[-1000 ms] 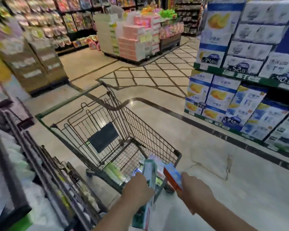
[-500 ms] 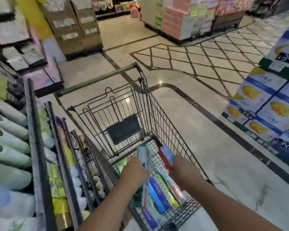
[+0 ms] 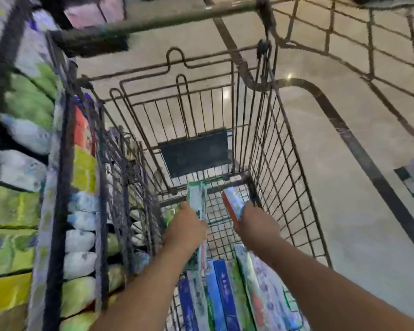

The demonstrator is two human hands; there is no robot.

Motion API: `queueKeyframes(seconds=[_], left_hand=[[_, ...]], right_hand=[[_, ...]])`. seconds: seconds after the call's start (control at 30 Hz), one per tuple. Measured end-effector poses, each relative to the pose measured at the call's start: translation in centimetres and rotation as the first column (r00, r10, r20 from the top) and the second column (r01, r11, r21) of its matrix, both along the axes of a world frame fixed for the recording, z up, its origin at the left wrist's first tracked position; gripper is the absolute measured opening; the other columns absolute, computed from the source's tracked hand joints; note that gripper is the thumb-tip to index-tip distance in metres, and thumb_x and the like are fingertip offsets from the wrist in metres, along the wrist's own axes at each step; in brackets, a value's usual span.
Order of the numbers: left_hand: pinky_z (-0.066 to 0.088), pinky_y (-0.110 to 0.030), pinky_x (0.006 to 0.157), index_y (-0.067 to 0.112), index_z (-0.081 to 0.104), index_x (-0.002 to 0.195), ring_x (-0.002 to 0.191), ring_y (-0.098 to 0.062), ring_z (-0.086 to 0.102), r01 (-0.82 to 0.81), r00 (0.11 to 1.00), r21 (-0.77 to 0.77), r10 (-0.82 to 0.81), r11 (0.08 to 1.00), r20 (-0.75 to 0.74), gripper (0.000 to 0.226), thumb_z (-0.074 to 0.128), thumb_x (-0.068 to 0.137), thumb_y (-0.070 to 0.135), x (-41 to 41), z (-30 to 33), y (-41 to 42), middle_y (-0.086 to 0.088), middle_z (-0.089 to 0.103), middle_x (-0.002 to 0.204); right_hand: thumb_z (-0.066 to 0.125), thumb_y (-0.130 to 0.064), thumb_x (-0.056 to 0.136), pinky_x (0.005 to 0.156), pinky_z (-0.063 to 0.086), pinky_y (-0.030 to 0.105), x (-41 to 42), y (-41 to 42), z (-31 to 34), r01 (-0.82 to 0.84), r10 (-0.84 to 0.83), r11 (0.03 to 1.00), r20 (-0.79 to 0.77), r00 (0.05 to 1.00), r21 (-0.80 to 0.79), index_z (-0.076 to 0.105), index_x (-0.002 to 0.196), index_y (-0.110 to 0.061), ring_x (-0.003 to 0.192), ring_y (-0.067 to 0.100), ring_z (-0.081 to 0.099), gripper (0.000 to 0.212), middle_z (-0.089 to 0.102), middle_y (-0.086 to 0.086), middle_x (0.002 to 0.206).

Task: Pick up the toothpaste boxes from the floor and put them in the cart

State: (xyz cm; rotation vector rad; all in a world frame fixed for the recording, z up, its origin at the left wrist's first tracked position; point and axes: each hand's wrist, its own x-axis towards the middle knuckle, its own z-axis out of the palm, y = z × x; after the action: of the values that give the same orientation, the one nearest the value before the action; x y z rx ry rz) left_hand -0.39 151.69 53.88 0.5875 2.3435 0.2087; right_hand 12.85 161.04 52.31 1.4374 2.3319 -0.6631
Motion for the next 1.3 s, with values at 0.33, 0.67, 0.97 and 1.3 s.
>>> queueKeyframes(seconds=[0.33, 0.67, 0.97, 1.3], left_hand=[[0.048, -0.038, 0.079, 0.005, 0.008, 0.152, 0.115, -0.036, 0.057, -0.175, 0.977, -0.091, 0.184, 0.98, 0.103, 0.091, 0.067, 0.088, 0.029, -1.0, -14.2, 1.2, -0.014, 0.045, 0.144], [0.039, -0.031, 0.064, 0.0, 0.044, 0.127, 0.101, -0.035, 0.063, -0.03, 1.0, -0.115, 0.03, 0.993, 0.001, 0.064, 0.07, 0.085, 0.041, -0.5, -18.3, 0.8, -0.016, 0.064, 0.111], [0.044, -0.037, 0.064, 0.0, 0.047, 0.123, 0.095, -0.034, 0.066, 0.124, 0.981, -0.235, -0.155, 0.964, -0.118, 0.033, 0.057, 0.092, 0.005, -1.5, -17.5, -0.4, -0.017, 0.066, 0.107], [0.04, -0.028, 0.064, 0.011, 0.051, 0.094, 0.076, -0.02, 0.051, 0.268, 0.958, -0.132, -0.25, 0.954, 0.137, 0.024, 0.058, 0.094, 0.034, -2.1, -6.8, -4.2, -0.004, 0.052, 0.085]], right_hand=[[0.053, -0.033, 0.095, 0.069, 0.041, 0.034, -4.7, -0.5, -14.5, 0.01, -0.011, 0.987, 0.0, 1.0, -0.161, 0.043, 0.122, -0.01, 0.103, 0.031, 0.064, 0.038, 0.063, 0.009, 0.112], [0.062, -0.038, 0.09, 0.068, 0.042, 0.034, -6.2, -2.0, -19.5, -0.005, 0.007, 0.98, 0.01, 1.0, -0.198, 0.048, 0.108, -0.012, 0.098, 0.032, 0.063, 0.035, 0.064, 0.01, 0.102], [0.057, -0.017, 0.089, 0.069, 0.039, 0.027, -6.5, -2.6, -18.6, -0.142, 0.13, 0.862, -0.058, 0.99, -0.486, 0.055, 0.112, -0.008, 0.101, 0.031, 0.061, 0.025, 0.064, 0.011, 0.107], [0.061, -0.014, 0.089, 0.092, 0.051, 0.037, -3.3, -0.5, -7.9, -0.253, 0.259, 0.917, -0.023, 0.966, -0.31, 0.05, 0.131, -0.011, 0.111, 0.027, 0.057, 0.044, 0.057, 0.011, 0.126]])
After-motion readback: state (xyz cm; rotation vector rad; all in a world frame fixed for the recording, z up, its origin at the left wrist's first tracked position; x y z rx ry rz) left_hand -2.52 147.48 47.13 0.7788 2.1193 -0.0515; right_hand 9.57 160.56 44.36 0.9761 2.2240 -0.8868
